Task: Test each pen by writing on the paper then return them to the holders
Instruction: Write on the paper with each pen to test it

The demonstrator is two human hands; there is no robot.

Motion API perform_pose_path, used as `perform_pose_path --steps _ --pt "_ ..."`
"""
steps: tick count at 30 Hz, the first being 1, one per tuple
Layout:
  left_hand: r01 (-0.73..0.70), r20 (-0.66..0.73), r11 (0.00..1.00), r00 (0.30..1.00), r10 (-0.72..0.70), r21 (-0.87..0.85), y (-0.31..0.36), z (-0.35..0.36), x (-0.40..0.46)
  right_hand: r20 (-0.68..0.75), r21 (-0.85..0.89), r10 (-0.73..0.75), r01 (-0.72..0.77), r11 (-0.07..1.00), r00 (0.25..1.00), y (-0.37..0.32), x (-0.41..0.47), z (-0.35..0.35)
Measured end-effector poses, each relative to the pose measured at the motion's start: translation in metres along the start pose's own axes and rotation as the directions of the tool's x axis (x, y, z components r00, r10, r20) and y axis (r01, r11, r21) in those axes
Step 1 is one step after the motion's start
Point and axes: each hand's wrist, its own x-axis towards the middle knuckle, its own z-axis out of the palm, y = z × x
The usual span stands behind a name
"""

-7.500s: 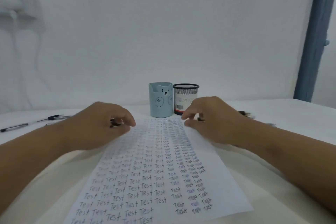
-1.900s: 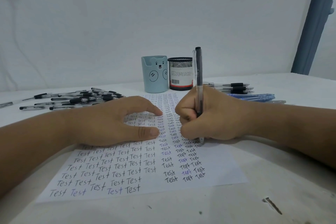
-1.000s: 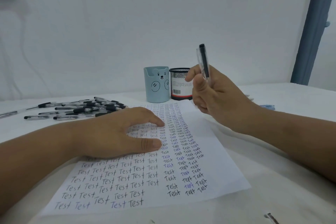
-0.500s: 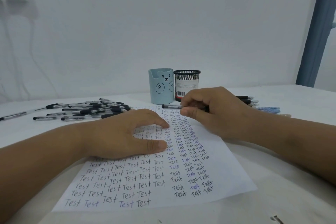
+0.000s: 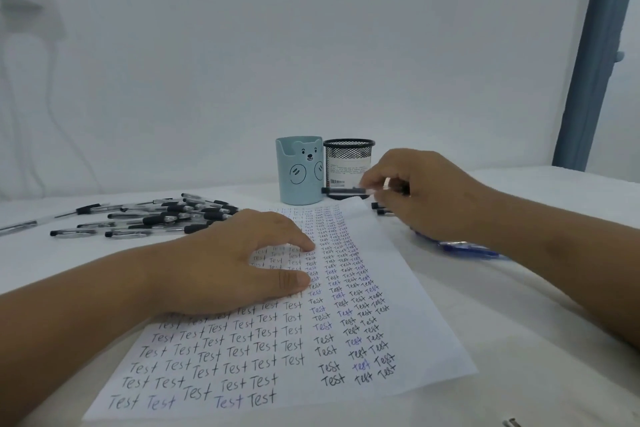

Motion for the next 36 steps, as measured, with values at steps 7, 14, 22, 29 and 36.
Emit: perform_pose_path --steps 7,14,22,29,36 --pt "-0.023 -0.009 0.999 1.0 0.022 -0.026 -0.001 0.003 0.002 0.06 -0.189 0.235 -0.22 0.957 0.97 0.047 0.01 -0.027" --pt "-0.026 -0.005 0.999 1.0 0.026 -0.046 -0.005 0.004 0.001 -0.006 -0.25 0.381 -0.37 0.895 0.925 0.06 0.011 -0.022" --pt "-0.046 -0.105 0.997 0.993 0.053 0.064 -0.029 0.012 0.012 -0.022 -0.308 0.423 -0.409 0.859 0.906 0.067 0.014 -0.02" --pt "0.016 -0.1 0.995 0.995 -0.026 -0.095 -0.003 0.0 0.0 0.007 -0.095 0.144 -0.143 0.985 0.99 0.002 0.006 0.001" --pt "0.089 -0.27 0.994 0.96 -0.071 0.056 -0.029 -0.024 -0.002 0.229 0.022 -0.072 0.069 0.997 0.971 -0.056 -0.006 0.032"
